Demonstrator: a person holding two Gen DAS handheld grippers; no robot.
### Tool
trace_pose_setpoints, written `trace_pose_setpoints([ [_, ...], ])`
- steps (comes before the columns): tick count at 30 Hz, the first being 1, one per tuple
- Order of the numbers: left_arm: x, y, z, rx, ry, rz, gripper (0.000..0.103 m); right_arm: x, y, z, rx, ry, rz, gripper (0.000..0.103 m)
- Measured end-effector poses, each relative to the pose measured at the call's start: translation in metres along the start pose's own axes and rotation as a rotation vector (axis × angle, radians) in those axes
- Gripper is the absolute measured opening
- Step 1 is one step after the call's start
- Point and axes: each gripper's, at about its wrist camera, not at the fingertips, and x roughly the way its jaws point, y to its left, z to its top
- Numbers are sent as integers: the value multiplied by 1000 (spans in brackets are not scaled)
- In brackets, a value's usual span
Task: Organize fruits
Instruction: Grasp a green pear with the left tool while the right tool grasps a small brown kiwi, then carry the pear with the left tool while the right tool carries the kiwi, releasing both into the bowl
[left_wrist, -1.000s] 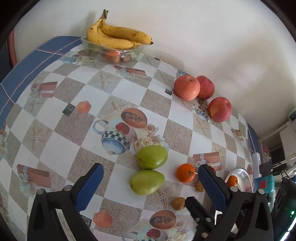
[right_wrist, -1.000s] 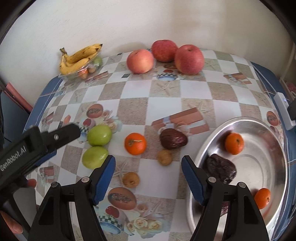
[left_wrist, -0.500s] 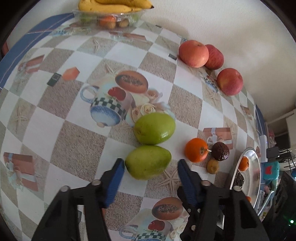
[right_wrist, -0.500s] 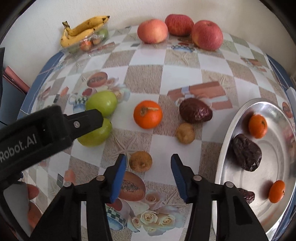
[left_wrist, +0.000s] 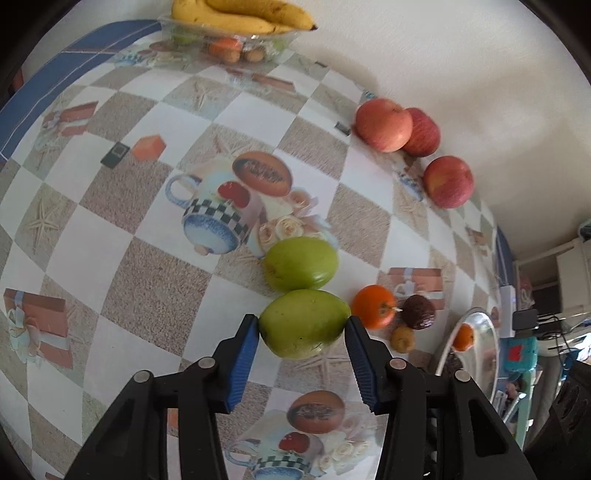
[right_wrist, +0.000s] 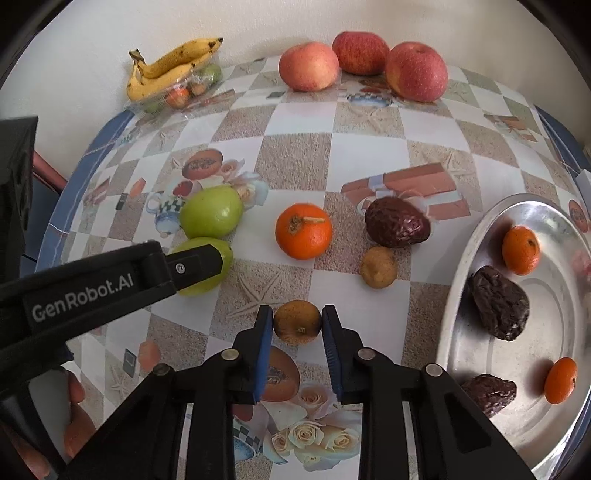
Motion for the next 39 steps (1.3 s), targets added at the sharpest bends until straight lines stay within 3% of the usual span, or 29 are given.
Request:
trace_pose_setpoints([
  [6,-7,-14,-2,11,-11,-57,51,-31,-9,4,33,-74,3,28],
  [12,-7,-48,-12,99,-20,-115,51,-52,-34,4,94,-111,-44,28],
  [26,29,-146,-79,397,111,-227,51,-104,-160,-26,406,-184,-206,28],
  [32,35,-152,-85,416,140,-259,52,-112,-181,-36,463,-189,-212,28],
  [39,26,-152,-81,430,106,-253,52,-95,-176,-34,438,-131,-206,29],
])
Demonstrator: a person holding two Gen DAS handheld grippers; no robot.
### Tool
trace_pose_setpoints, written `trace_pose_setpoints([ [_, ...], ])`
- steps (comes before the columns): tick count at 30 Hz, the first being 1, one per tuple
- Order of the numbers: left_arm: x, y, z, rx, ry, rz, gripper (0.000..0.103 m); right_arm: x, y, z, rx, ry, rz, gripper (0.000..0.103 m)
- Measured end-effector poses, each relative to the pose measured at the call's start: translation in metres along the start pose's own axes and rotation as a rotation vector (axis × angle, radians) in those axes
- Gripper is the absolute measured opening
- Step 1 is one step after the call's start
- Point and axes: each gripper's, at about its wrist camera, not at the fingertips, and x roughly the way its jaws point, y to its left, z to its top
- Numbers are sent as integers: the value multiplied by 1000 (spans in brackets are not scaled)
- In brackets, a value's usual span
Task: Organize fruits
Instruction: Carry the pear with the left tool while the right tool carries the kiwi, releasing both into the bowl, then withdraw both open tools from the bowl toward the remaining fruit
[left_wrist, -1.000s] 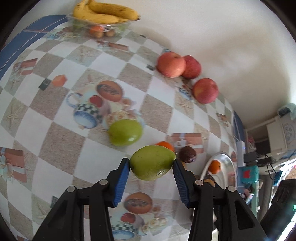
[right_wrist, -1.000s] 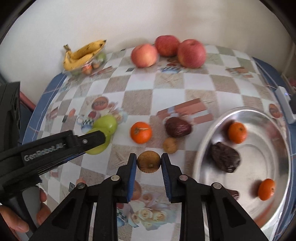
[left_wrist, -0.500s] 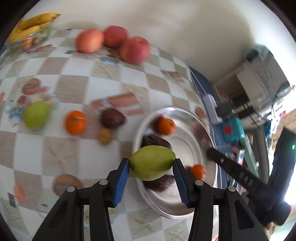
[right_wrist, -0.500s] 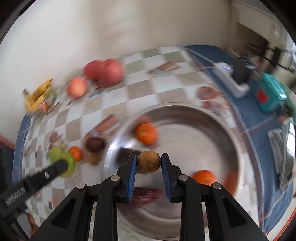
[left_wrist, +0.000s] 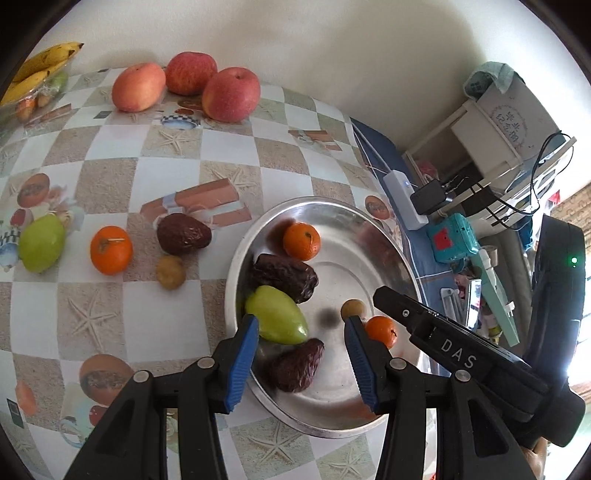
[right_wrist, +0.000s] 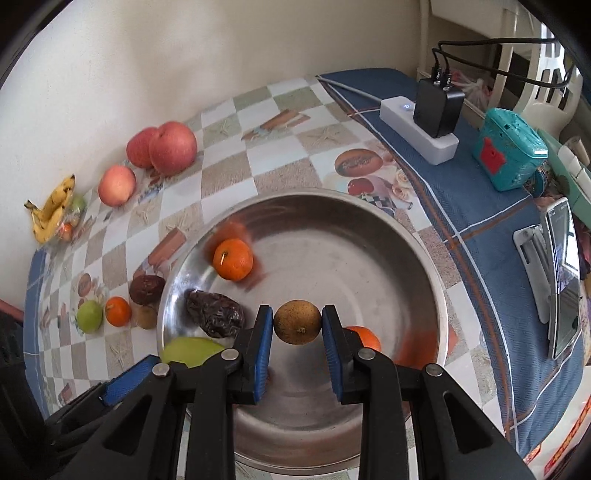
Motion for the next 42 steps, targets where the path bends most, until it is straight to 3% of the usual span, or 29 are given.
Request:
trace_pose_setpoints([
  [7,0,15,3,-46,6,67,55,0,0,-1,1,1,-2,29],
  [10,-2,28,4,-74,8,163,59,0,-1,-1,6,6,-7,29],
  [11,-3,34,5,-91,8,201,60,1,-1,-1,6,8,-10,33],
  [14,-7,52,7,-144,4,260,62,4,1,-1,-5,17,-36,57],
  [18,-15,68,7,-186,-20,307,71,8,7,-2,-33,22,-71,58],
  [26,-31,79,10,-216,-67,355,71,10,29,-5,-108,21,-83,62],
  [28,-32,79,11,-217,-74,367,78,10,33,-5,-121,21,-82,62],
  [30,-34,82,10,-230,-99,391,103,10,35,-6,-127,20,-76,62],
  [34,-36,88,9,-259,-114,424,103,10,38,-7,-135,21,-74,63],
  [35,-36,90,9,-263,-116,439,103,11,39,-7,-137,23,-69,68],
  [36,-37,92,9,-267,-121,453,103,12,40,-8,-138,23,-65,79],
  [38,-38,94,8,-271,-126,469,103,11,41,-8,-143,13,-59,89],
  [42,-41,95,9,-269,-139,475,103,9,42,-8,-142,-13,-68,91],
])
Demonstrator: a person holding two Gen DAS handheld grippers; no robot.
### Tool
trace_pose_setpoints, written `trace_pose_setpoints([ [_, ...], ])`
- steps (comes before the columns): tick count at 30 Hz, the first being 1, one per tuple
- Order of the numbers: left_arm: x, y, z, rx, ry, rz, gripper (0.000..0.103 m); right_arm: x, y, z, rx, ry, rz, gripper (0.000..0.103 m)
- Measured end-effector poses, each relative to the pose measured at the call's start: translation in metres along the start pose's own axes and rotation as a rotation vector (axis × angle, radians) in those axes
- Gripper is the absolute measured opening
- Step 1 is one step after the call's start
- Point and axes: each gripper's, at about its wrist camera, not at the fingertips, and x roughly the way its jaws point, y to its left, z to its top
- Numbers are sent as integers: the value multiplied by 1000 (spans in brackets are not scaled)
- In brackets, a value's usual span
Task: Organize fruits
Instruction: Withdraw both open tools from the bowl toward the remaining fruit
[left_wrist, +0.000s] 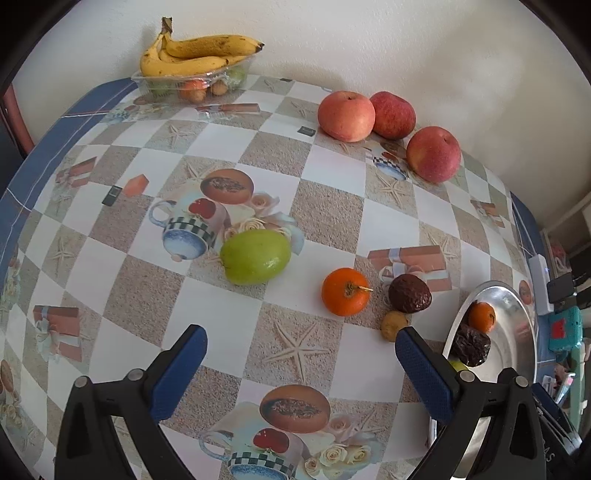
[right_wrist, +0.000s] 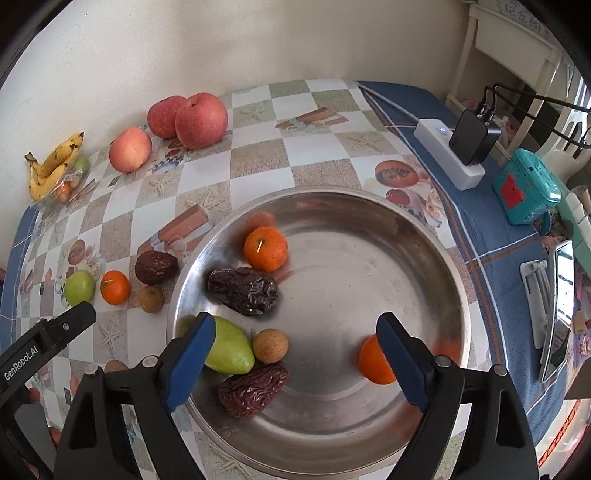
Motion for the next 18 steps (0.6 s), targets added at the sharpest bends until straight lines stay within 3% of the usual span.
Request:
trace_pose_setpoints([
  [12,1,6,7,4,-1,-3,103,2,-1,0,10,-9,-1,92],
  [18,-13,40,30,-56,-85,22,103,3,1,0,7,-9,4,92],
])
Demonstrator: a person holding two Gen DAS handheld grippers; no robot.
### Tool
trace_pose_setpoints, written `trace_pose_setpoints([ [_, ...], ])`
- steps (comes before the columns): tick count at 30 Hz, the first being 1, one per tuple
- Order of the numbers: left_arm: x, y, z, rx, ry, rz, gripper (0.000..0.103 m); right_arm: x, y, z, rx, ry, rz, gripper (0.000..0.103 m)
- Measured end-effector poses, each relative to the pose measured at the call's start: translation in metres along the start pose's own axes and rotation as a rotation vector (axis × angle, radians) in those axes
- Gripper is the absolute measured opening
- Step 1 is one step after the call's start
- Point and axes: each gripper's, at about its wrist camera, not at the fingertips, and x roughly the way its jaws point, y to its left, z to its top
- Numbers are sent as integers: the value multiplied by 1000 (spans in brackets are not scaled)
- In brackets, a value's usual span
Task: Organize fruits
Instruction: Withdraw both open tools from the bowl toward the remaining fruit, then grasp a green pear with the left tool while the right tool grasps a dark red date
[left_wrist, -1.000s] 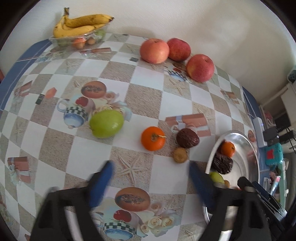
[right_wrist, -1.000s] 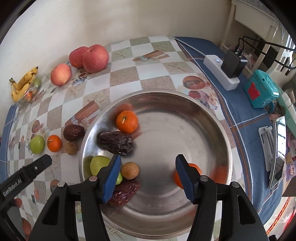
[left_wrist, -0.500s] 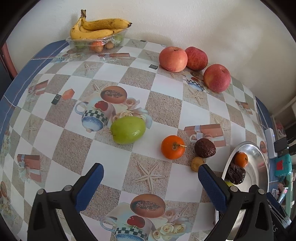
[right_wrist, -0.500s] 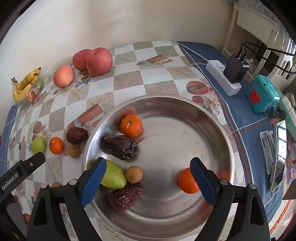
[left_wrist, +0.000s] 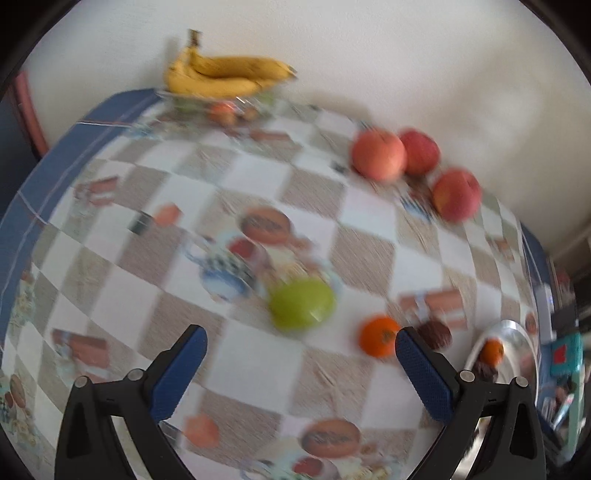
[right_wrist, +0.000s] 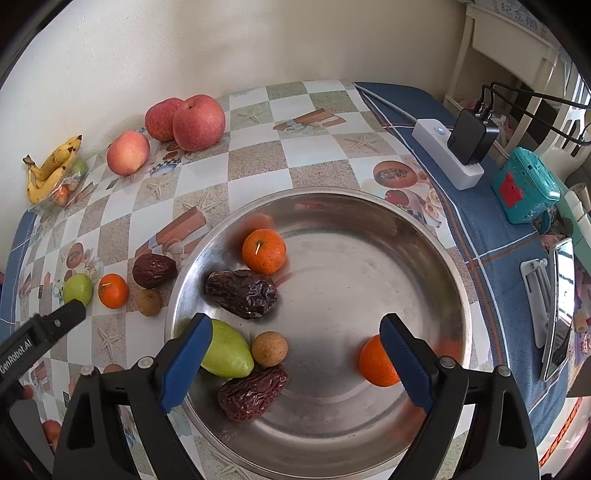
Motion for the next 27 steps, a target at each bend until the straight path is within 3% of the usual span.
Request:
trace_pose_setpoints([
  [7,-7,45,27,-102,-66,9,103,0,19,3,-33,-11,125,92],
  [14,9,42,34,-82,-20,-70,103,-9,56,17,-70,-46,257,92],
  [18,19,27,33,-35,3,-102,103,-8,83,32,-126,-63,223,92],
  [22,31,25,28,-52,43,-139,102,1,102,44,-171,-36,199,90],
  [27,49,21,26,-45,86,-148,88,26,117,51,-195,35,170,71],
])
